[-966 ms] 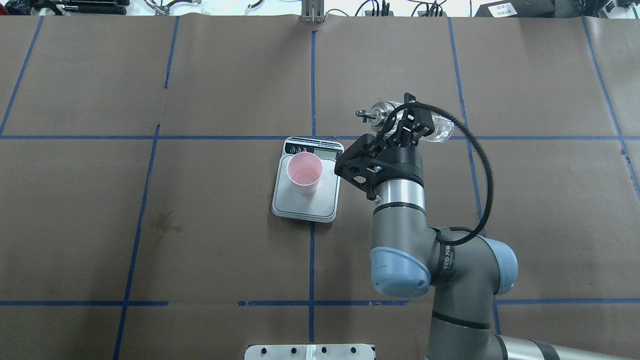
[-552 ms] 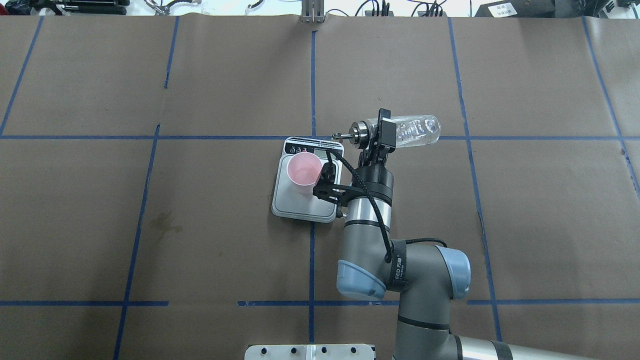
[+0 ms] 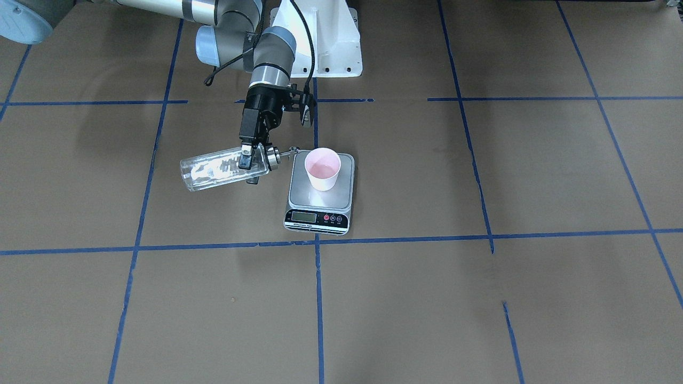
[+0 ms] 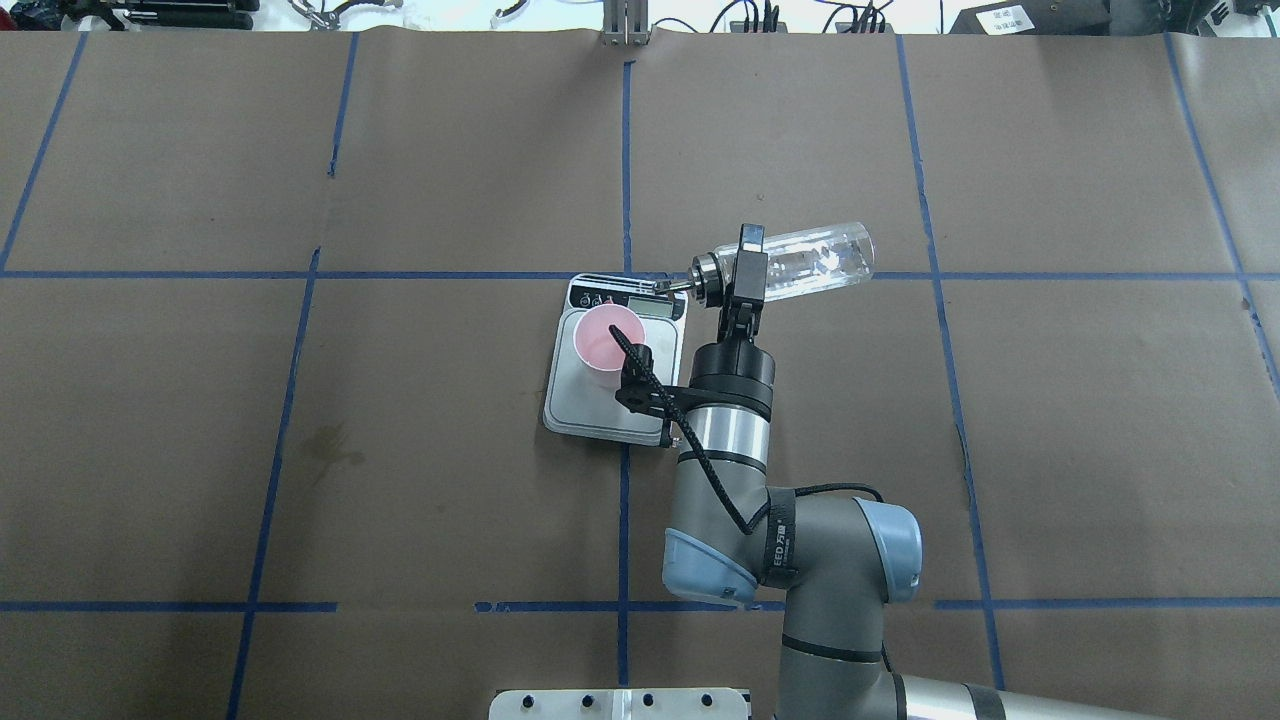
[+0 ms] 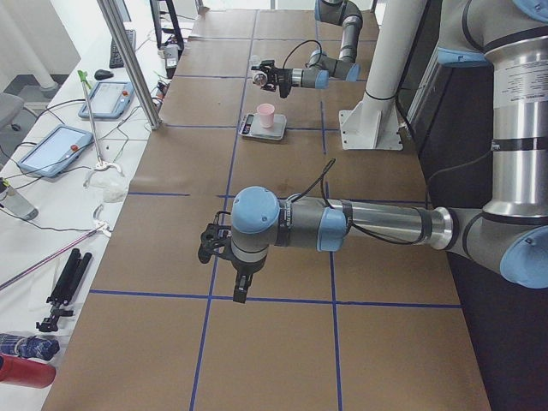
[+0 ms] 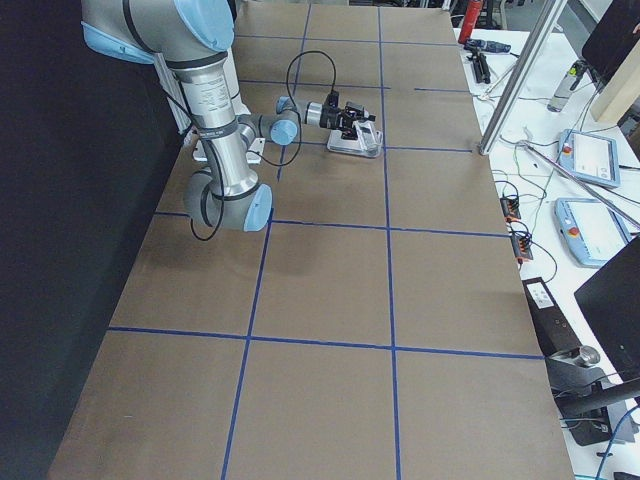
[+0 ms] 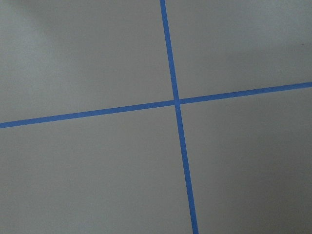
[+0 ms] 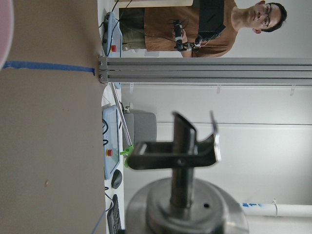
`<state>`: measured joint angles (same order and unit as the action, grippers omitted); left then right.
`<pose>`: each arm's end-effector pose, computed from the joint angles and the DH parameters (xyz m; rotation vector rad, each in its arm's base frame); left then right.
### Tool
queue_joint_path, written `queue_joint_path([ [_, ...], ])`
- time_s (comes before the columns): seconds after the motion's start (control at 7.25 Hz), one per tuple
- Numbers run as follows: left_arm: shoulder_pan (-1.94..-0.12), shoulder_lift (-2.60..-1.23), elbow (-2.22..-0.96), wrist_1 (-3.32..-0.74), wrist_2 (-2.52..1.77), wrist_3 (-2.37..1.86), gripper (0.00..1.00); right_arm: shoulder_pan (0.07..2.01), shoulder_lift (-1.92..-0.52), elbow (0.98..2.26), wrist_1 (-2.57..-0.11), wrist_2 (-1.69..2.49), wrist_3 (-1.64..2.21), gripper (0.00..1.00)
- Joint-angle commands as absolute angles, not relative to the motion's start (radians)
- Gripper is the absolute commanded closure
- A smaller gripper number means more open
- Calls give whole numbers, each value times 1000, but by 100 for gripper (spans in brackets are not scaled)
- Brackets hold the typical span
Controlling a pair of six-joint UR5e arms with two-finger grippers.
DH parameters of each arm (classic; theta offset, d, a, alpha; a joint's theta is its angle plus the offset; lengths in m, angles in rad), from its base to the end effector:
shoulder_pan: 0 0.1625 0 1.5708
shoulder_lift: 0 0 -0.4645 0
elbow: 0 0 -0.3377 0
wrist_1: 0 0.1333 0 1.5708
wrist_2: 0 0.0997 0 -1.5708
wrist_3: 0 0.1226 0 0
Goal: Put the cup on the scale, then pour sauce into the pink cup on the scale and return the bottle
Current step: 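Tilt the bottle spout down over the pink cup with the right gripper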
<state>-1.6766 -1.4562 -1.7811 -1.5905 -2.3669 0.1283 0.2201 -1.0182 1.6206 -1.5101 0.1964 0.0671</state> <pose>-0.0868 -0.3849 0.6654 0.2014 0.7771 0.0672 -0.5452 -0.3818 0.3240 1.2908 0.6471 -0.6041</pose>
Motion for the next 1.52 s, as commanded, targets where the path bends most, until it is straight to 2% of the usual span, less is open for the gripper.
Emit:
queue_joint_path([
  [0.0,-1677,-1456,-1781,-1591,-2367,127,0,213,-1017,1614,-1509,169,9,100],
  [0.55,-1677,-1456,-1781,-1589,-2367,129,0,210,-989,1562,-1509,132,-20,100],
  [1.38,-1677,-1456,-1781,-1589,-2367,129,0,199,-1006,1566,-1508,91,-51,100],
])
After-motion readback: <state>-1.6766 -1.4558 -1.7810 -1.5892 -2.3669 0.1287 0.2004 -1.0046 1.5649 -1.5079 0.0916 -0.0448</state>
